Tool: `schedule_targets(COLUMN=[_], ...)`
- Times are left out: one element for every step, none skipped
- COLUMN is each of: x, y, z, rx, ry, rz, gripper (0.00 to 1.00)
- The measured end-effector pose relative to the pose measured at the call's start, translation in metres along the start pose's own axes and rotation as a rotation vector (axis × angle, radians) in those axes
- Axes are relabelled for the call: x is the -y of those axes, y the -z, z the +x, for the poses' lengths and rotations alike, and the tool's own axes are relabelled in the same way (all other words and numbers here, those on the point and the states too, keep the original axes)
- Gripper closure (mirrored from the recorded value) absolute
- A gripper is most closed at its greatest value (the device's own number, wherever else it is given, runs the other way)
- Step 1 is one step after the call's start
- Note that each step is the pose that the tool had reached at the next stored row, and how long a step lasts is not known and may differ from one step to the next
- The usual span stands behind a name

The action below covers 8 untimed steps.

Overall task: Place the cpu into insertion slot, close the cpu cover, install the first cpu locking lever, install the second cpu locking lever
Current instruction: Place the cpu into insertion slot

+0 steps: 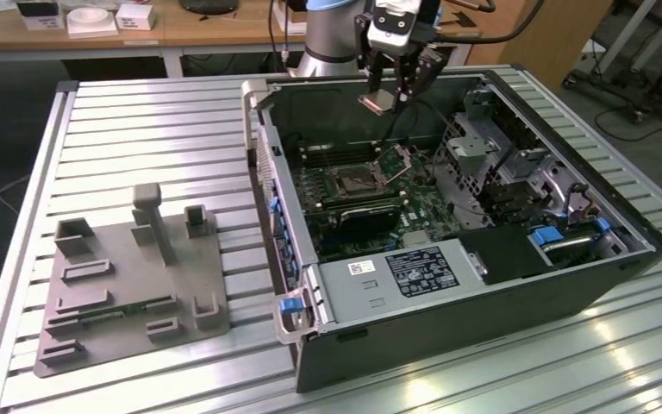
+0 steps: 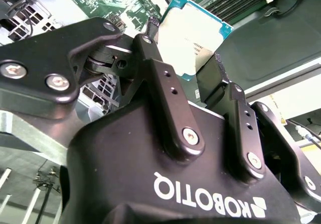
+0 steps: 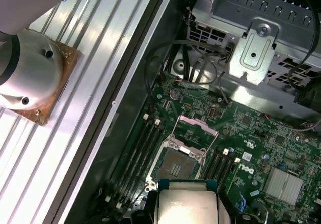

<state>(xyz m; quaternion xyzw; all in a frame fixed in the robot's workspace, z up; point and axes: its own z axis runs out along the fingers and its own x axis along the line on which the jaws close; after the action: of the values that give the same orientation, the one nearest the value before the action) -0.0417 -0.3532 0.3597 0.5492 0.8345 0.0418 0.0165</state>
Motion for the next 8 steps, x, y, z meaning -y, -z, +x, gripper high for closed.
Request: schedule_targets(x=[0.0000, 0.0000, 0.0000, 0.0000, 0.0000, 0.0000, 0.0000, 0.0000], y=[0.0000, 0.0000, 0.0000, 0.0000, 0.0000, 0.0000, 0.0000, 0.0000], z=[0.0000, 0.0000, 0.0000, 0.0000, 0.0000, 0.0000, 0.0000, 0.0000], rx=[0.0003, 0.0006, 0.0008, 0.0010, 0.0013, 0.0014, 0.0016, 0.0018], ry=[-0.004, -0.007, -0.009, -0.012, -0.014, -0.016, -0.019, -0.021], rz=[0.0000, -0.0001, -0.0001, -0.0002, -0.0002, -0.0003, -0.0003, -0.0004], gripper=[0.46, 0.46, 0.46, 0.46, 0.46, 0.46, 0.46, 0.46])
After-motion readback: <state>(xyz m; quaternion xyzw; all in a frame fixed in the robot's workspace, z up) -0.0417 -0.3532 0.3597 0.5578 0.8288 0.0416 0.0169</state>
